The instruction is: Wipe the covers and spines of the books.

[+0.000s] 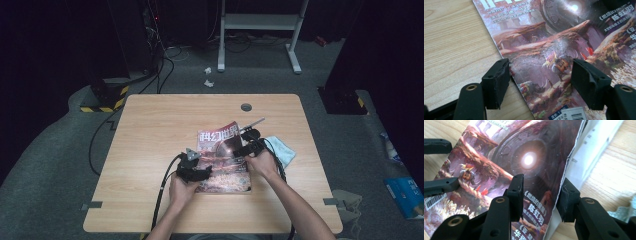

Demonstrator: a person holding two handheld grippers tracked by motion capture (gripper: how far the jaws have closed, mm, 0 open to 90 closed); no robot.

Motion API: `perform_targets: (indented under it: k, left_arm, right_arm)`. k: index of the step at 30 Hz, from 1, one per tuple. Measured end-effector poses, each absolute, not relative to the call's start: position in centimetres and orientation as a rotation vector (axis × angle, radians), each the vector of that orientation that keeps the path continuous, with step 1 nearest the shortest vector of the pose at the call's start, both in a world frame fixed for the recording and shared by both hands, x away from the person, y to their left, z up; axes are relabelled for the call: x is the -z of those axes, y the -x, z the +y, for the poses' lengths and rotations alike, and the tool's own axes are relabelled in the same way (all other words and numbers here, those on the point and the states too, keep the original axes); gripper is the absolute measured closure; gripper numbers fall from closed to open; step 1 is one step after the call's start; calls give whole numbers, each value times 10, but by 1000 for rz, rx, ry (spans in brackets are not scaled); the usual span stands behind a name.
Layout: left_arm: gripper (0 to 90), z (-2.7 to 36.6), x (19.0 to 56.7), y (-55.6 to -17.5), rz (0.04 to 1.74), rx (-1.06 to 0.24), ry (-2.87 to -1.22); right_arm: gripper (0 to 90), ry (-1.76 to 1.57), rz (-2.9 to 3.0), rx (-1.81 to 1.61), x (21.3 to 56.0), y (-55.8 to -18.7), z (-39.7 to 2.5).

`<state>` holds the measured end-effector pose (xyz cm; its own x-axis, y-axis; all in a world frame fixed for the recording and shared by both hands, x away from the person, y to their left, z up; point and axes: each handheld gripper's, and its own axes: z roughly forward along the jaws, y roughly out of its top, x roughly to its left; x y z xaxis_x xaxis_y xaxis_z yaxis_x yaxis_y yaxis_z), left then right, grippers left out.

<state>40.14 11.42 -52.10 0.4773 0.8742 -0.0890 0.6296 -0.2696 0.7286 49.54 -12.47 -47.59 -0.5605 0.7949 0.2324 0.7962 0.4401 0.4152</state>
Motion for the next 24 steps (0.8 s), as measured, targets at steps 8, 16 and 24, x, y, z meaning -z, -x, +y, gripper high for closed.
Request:
perform_targets:
  k: [8,16,24]
  left_arm:
    - [312,115,521,-402,1239,-428,-2002]
    - [287,118,522,-404,1233,-385,-1985]
    - [231,127,520,-406,1252,-338,-1979]
  right_arm:
    - [712,1414,-2750,731,475,-492,-115]
    - [854,1381,-2664,827,471,-493,-124]
    - [880,1340,-2649,890,461,-491,-125]
